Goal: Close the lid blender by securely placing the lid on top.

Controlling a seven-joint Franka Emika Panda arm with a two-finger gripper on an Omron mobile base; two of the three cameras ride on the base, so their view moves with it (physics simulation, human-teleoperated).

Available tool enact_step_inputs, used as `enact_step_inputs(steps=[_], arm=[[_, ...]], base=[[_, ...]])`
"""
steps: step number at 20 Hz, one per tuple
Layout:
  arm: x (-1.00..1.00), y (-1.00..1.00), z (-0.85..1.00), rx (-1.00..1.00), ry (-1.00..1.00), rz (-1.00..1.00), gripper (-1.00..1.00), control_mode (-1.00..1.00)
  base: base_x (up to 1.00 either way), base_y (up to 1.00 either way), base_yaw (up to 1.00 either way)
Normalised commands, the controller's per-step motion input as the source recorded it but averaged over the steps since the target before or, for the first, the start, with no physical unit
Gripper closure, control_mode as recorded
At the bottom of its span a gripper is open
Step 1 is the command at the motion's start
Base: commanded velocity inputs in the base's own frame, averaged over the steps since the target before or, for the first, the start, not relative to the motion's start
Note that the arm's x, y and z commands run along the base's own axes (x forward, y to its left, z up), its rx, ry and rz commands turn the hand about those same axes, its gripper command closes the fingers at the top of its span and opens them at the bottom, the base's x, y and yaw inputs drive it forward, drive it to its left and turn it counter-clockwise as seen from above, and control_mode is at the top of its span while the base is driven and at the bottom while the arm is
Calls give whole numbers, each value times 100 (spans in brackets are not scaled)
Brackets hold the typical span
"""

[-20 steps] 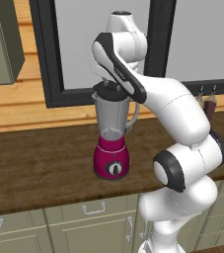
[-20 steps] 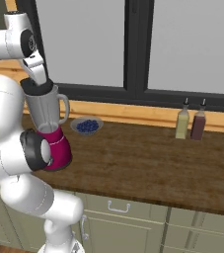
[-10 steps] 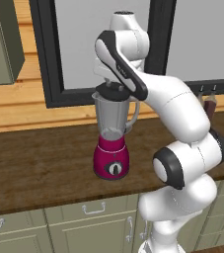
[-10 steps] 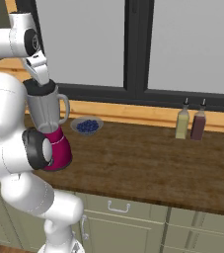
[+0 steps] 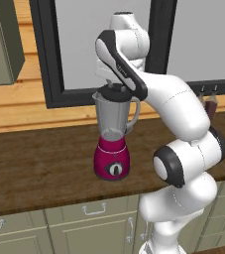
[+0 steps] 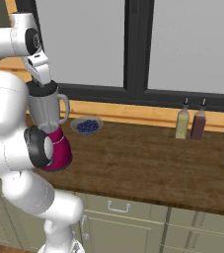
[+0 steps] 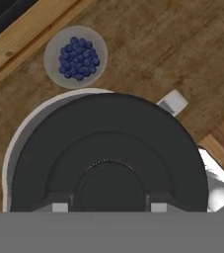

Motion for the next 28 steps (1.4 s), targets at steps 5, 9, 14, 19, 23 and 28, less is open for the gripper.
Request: enact_step_inputs(steps=[5,9,14,19,23,28], arm=[[0,14,0,-7,0,0,100,-100],[8,19,0,-6,0,0,100,-100],[14,20,0,-5,0,0,100,-100],[18,5,1,-1,0,0,100,-100],[18,0,1,0,0,0,100,-100],[7,0,0,0,0,0,100,-100]], base=[[0,0,0],[0,0,0],[0,0,0],[0,0,0],[0,0,0],[0,0,0]])
